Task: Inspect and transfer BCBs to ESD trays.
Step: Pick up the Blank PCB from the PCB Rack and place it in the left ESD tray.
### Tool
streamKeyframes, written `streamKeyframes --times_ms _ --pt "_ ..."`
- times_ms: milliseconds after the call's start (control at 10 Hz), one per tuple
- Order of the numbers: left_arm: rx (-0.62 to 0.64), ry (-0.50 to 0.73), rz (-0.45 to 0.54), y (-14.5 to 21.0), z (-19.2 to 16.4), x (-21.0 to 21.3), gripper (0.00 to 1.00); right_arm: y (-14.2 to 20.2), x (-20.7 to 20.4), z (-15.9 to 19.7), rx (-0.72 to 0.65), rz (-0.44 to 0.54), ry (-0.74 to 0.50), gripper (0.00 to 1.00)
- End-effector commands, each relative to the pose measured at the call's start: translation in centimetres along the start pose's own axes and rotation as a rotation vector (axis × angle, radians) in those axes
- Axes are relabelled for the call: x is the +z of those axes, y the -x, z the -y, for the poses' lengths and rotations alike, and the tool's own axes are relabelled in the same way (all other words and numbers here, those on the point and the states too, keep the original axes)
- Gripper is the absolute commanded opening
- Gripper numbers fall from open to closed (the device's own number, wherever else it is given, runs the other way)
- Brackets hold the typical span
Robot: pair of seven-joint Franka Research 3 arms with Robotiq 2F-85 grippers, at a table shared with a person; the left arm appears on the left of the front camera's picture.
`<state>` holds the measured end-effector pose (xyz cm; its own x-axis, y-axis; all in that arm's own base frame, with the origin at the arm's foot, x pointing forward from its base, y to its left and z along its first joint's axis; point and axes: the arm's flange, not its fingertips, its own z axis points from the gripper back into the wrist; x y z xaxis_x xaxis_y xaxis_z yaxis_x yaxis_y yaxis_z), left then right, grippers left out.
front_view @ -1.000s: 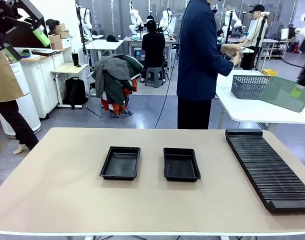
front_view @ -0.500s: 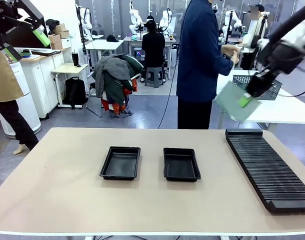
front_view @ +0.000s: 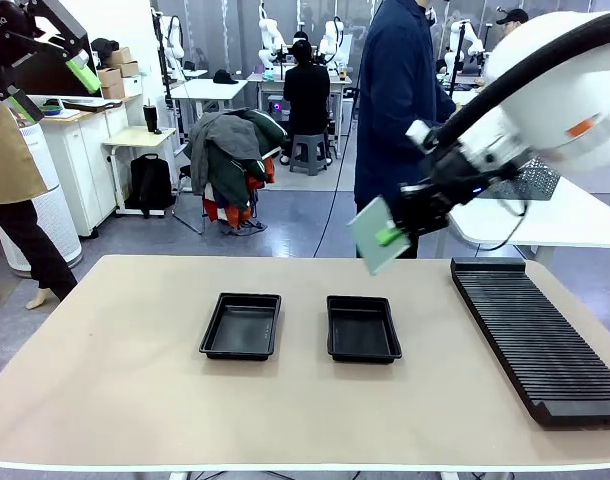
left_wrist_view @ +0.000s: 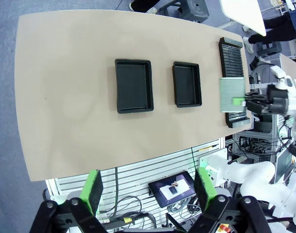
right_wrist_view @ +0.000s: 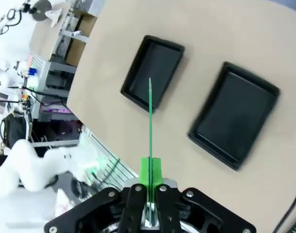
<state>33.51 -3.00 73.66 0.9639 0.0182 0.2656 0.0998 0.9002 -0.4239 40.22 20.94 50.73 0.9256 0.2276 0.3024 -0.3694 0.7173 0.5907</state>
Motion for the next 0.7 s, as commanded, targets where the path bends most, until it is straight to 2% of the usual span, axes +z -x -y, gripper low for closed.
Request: streamKeyframes --times_ms 0,400,600 --pt "0.002 0.001 0.002 0.1 -0.1 0.0 1.00 -2.2 -5.3 -1.4 -0.139 0.055 -0.049 0.02" --pt "0.002 0.001 0.002 0.1 -0.1 0.0 1.00 -4.9 -15.6 -2.8 -0.312 0.087 -0.130 0.02" --pt "0.002 0.001 0.002 0.1 -0.1 0.0 1.00 -5.7 -19.4 -3.1 -0.346 0.081 -0.146 0.02"
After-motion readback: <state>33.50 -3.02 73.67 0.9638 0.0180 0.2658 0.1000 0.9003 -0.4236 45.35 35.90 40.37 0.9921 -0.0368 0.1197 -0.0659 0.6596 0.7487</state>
